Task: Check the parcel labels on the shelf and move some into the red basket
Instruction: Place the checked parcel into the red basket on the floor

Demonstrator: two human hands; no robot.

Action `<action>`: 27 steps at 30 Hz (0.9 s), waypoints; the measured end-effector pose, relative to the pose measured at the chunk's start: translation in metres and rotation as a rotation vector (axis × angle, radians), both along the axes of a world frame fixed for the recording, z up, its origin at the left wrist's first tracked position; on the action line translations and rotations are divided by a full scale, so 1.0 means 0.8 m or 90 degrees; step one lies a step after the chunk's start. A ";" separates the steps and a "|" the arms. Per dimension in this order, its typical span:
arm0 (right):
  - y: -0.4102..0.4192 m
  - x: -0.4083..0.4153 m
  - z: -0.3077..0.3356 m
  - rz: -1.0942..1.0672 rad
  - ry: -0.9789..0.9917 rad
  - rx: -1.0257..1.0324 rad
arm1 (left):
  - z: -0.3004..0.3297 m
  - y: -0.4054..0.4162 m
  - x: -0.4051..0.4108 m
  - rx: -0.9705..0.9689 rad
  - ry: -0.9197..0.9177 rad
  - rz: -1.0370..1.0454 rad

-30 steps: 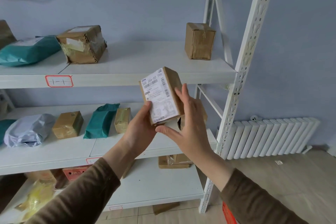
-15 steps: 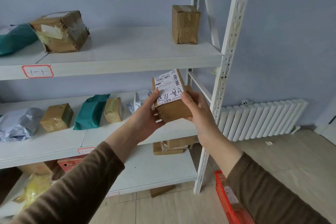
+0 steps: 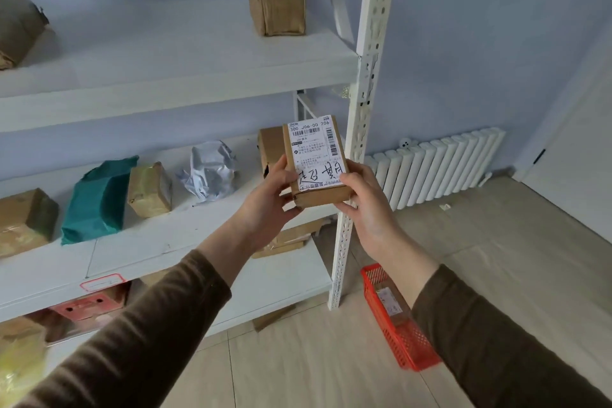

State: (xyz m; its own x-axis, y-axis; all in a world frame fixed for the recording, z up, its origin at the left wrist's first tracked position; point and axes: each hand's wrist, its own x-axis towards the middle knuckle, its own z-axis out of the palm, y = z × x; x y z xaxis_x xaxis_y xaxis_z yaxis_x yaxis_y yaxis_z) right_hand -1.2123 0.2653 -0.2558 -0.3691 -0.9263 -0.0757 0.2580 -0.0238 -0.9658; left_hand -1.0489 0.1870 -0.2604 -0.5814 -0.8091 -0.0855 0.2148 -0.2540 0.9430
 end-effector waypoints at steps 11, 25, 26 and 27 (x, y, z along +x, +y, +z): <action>0.032 -0.159 -0.079 -0.101 -0.059 0.056 | -0.091 0.001 -0.181 0.097 -0.002 -0.046; 0.097 -0.483 -0.197 -0.054 -0.035 0.175 | -0.221 0.073 -0.493 0.236 -0.023 -0.008; 0.095 -0.497 -0.207 -0.047 -0.039 0.186 | -0.231 0.073 -0.505 0.244 -0.026 -0.002; 0.091 -0.509 -0.218 -0.040 -0.042 0.197 | -0.239 0.072 -0.516 0.252 -0.031 0.006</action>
